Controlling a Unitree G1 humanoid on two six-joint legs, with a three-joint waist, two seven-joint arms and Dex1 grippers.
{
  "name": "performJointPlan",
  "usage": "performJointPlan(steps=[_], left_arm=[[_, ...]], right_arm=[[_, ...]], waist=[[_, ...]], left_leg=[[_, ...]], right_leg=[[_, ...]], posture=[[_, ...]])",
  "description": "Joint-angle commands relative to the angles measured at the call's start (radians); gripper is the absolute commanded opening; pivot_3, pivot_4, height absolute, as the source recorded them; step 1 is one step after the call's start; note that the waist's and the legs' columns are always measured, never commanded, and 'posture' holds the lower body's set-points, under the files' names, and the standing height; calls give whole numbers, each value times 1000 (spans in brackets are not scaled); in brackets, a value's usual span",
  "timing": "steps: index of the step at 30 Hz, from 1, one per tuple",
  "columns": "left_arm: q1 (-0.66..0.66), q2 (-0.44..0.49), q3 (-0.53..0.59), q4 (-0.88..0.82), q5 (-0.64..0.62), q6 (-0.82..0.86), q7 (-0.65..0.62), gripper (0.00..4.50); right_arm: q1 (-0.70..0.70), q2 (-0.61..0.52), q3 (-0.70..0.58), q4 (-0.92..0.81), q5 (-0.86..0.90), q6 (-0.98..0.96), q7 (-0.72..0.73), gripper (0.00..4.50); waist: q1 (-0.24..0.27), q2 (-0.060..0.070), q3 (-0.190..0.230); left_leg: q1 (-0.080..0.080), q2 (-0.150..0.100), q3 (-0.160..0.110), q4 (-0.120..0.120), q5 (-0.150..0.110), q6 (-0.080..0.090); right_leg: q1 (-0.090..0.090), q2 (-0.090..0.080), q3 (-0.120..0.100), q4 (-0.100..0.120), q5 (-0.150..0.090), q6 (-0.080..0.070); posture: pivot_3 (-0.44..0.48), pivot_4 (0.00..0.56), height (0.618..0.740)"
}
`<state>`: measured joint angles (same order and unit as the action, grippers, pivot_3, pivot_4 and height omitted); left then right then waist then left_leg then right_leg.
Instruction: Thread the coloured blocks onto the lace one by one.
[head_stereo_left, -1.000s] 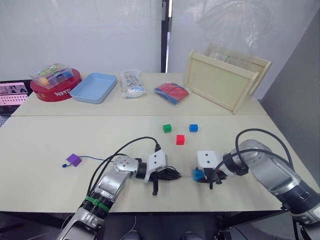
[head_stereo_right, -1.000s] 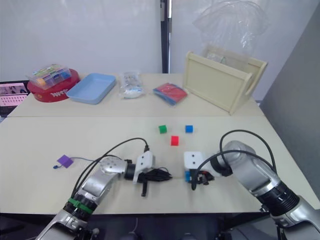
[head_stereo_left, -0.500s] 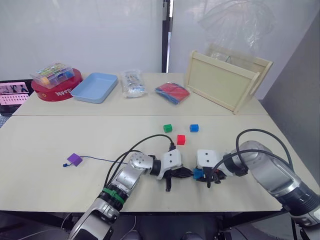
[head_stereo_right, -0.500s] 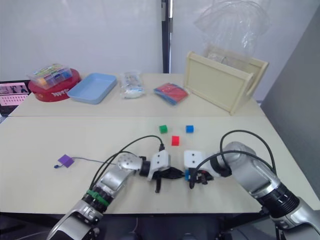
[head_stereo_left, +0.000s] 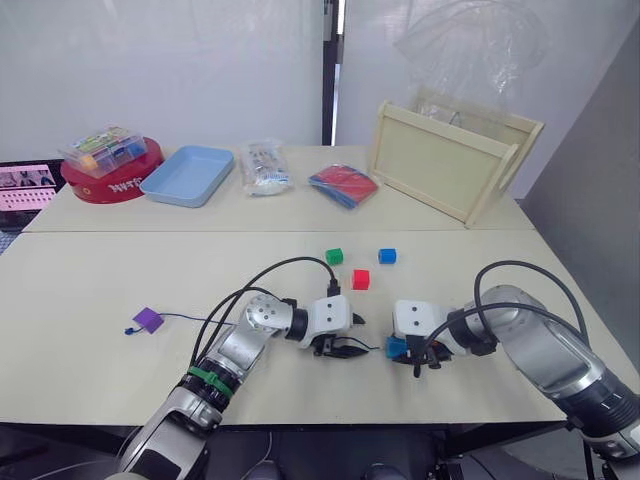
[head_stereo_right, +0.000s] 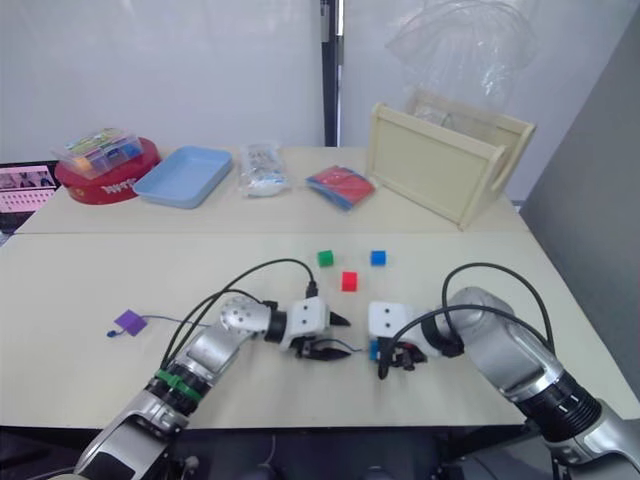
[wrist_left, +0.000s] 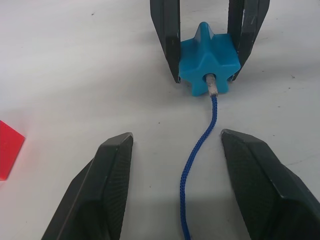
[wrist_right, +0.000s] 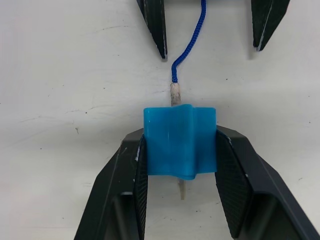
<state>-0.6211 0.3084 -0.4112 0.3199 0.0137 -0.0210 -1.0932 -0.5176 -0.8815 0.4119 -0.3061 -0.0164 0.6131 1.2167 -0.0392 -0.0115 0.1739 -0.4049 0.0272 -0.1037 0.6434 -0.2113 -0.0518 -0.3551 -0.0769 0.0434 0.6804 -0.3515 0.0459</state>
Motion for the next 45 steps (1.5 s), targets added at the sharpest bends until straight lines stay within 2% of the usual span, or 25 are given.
performJointPlan(steps=[1, 9, 10, 19, 23, 26, 33, 35, 37, 41, 45], left_arm=[[11, -14, -11, -20, -5, -18, -7, 2698], [18, -46, -16, -20, -14, -6, -20, 155], [21, -51, -16, -23, -17, -4, -21, 0], [-12, -128, -44, 5, 17, -10, 17, 0], [-9, -118, -33, 0, 11, 14, 8, 0], [7, -94, -15, -34, -21, 56, -22, 847], [30, -44, 38, -97, -89, 136, -38, 3159], [39, -50, 33, -112, -100, 147, -43, 3830], [46, -63, 23, -121, -102, 142, -37, 4458], [30, -97, 9, -80, -80, 121, -3, 4500], [1, -124, -13, -17, -52, 57, 1, 4500]], right_arm=[[-3, 3, -7, -23, 4, 2, -2, 1351], [-7, 0, -8, -20, -1, -3, -5, 1351], [-5, -1, -9, -21, -2, -4, -5, 1351], [-9, 7, -1, -31, -5, 2, -10, 1351], [-6, 11, -2, -31, -8, -1, -13, 1351], [-5, 14, -1, -28, -12, -5, -18, 1351], [4, 19, -32, -47, 26, 40, -23, 1351], [5, 10, -55, -58, 50, 63, -18, 2416], [4, -9, -81, -65, 69, 75, -16, 3076], [3, -70, -134, -58, 70, 47, -16, 4439], [24, -160, -160, -92, 122, 117, 45, 4476]], waist=[[0, 0, 0], [0, 0, 0], [0, 0, 0], [1, 0, 0], [1, 0, 0], [-2, 0, 0], [-4, 0, 0], [-1, 0, 0], [2, 0, 0], [14, 0, 0], [23, 0, 0]], left_leg=[[0, 0, 0, 0, 0, 0], [0, 0, 0, 0, 0, 0], [0, 0, 0, 0, 0, 0], [0, 0, 0, 0, 0, 0], [0, 0, 0, 0, 0, 0], [0, 0, 0, 0, 0, 0], [1, 0, 0, 0, 0, 0], [0, 0, 0, 0, 0, 0], [0, 0, 0, 0, 0, 0], [-1, -1, 0, 1, 0, 0], [-1, -1, 0, 0, 0, 0]], right_leg=[[0, 0, 0, 0, 0, 0], [0, 0, 0, 0, 0, 0], [0, 0, 0, 0, 0, 0], [0, 0, 0, 0, 0, 0], [0, 0, 0, 0, 0, 0], [0, 0, 0, 0, 0, 0], [0, 0, 0, 0, 0, 0], [0, 0, 0, 0, 0, 0], [0, 0, 0, 0, 0, 0], [0, -1, 0, -1, 0, 0], [0, -1, 0, -1, 0, 0]], posture=[[0, 150, 740], [0, 150, 740], [0, 150, 740], [0, 150, 740], [0, 150, 740], [0, 150, 740], [0, 150, 740], [0, 150, 740], [0, 150, 740], [0, 150, 740], [0, 150, 740]])
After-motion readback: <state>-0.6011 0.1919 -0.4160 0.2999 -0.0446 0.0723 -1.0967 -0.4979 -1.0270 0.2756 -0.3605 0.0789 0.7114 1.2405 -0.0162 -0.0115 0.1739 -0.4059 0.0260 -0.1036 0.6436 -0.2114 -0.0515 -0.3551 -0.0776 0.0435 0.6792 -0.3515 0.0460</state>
